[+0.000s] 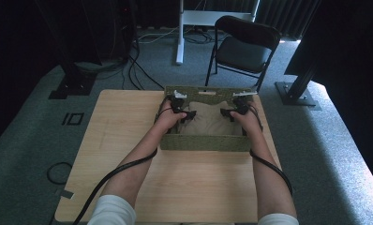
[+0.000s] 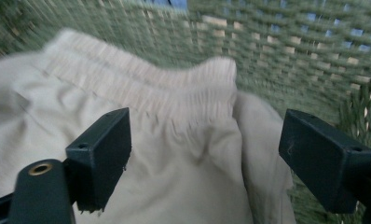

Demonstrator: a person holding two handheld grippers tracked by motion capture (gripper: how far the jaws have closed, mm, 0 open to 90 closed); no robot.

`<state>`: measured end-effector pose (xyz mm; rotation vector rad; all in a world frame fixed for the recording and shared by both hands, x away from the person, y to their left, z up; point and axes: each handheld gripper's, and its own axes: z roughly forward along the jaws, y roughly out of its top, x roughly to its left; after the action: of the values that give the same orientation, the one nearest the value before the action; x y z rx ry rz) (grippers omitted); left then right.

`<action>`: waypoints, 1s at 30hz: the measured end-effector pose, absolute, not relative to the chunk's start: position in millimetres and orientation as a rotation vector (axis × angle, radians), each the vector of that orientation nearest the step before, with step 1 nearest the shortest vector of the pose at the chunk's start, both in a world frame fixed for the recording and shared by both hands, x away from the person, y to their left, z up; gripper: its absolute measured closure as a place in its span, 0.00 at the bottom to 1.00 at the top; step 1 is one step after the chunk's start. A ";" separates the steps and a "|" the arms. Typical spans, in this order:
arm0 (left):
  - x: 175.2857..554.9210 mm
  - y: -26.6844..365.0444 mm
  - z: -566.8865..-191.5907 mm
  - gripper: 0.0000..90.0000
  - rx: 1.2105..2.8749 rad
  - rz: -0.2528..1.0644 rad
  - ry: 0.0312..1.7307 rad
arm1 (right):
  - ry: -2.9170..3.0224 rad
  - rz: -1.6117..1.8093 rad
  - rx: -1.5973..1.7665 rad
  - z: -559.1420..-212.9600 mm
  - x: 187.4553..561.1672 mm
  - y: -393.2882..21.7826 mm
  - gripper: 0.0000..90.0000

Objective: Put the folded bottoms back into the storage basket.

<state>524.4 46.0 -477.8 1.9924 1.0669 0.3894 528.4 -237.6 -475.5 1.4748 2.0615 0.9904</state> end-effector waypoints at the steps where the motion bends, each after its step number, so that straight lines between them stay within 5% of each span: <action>1: 523.6 47.0 -475.8 0.22 1.986 0.387 1.065 | 2.054 1.009 1.471 -472.9 527.6 -237.6 0.18; 30: 476.1 68.0 -414.6 0.20 1.931 0.372 0.906 | 2.059 1.282 1.268 -411.6 476.2 -216.8 0.15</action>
<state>476.1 68.0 -414.6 1.9314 0.9059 0.3718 476.2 -216.8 -411.6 1.2681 2.0587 1.2823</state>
